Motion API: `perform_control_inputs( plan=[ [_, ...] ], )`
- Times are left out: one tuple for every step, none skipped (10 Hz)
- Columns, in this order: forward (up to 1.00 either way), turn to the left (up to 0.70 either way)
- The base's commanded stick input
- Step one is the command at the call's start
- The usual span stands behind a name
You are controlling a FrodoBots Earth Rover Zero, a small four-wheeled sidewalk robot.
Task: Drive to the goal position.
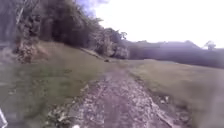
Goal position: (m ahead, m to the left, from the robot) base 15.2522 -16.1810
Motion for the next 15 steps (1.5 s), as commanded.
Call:
perform_control_inputs(
  plan=[
    [1.0, 0.0],
    [1.0, 0.0],
    [1.0, 0.0],
    [1.0, 0.0],
    [1.0, 0.0],
    [1.0, 0.0],
    [1.0, -0.02],
    [1.0, -0.1],
    [1.0, -0.18],
    [1.0, -0.34],
    [1.0, -0.28],
    [1.0, 0.0],
    [1.0, 0.0],
    [1.0, 0.0],
    [1.0, 0.0]
  ],
)
